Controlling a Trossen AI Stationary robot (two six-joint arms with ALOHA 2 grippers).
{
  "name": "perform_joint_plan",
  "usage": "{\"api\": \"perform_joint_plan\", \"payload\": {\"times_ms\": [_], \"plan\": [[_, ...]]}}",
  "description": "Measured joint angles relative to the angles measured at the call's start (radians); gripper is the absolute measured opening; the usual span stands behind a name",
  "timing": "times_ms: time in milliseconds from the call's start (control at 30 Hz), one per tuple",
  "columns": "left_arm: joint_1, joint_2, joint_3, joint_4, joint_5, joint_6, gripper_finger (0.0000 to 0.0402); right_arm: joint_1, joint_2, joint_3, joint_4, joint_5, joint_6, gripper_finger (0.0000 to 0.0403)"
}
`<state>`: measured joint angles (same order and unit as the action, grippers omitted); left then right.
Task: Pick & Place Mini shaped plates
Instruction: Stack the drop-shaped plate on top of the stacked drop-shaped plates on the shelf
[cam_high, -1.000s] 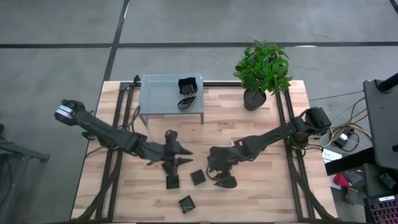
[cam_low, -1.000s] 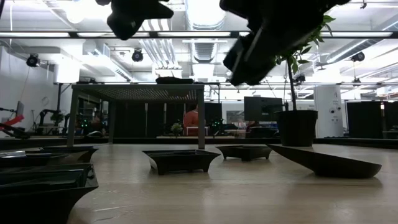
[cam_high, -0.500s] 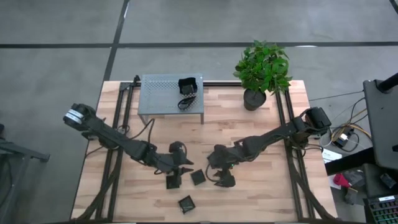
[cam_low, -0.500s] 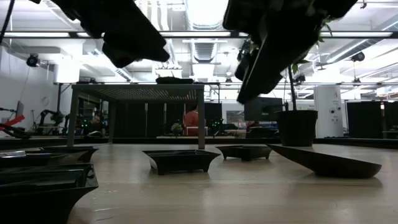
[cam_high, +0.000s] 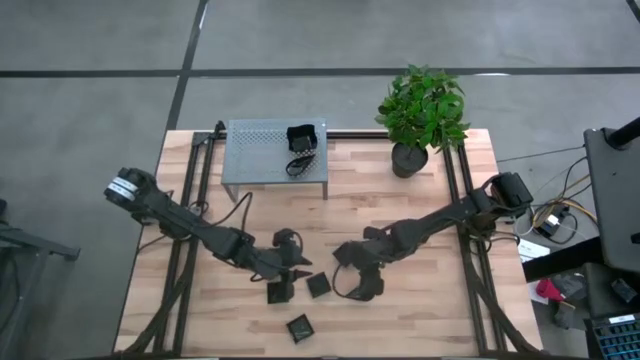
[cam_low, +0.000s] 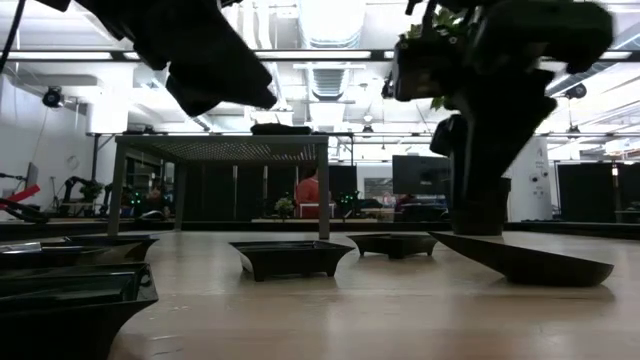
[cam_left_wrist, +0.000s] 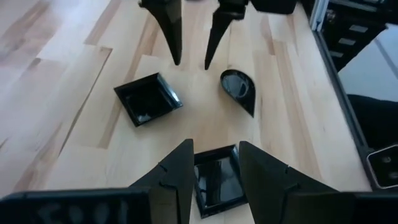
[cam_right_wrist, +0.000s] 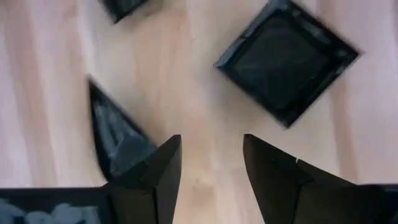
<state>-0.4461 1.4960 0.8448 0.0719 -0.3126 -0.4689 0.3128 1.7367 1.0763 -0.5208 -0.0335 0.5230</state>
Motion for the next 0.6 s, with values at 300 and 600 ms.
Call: {"api": "perform_joint_plan", "payload": {"times_ms": [300,600], "plan": [[0.000,-0.001,0.001,0.032,0.000,0.012,0.0120,0.055,0.000,-0.001,-0.002,-0.088,0.096,0.0166],[0.000,-0.001,0.001,0.032,0.000,0.044,0.0120,0.146,0.000,-0.006,-0.029,-0.067,0.296,0.0166]]}}
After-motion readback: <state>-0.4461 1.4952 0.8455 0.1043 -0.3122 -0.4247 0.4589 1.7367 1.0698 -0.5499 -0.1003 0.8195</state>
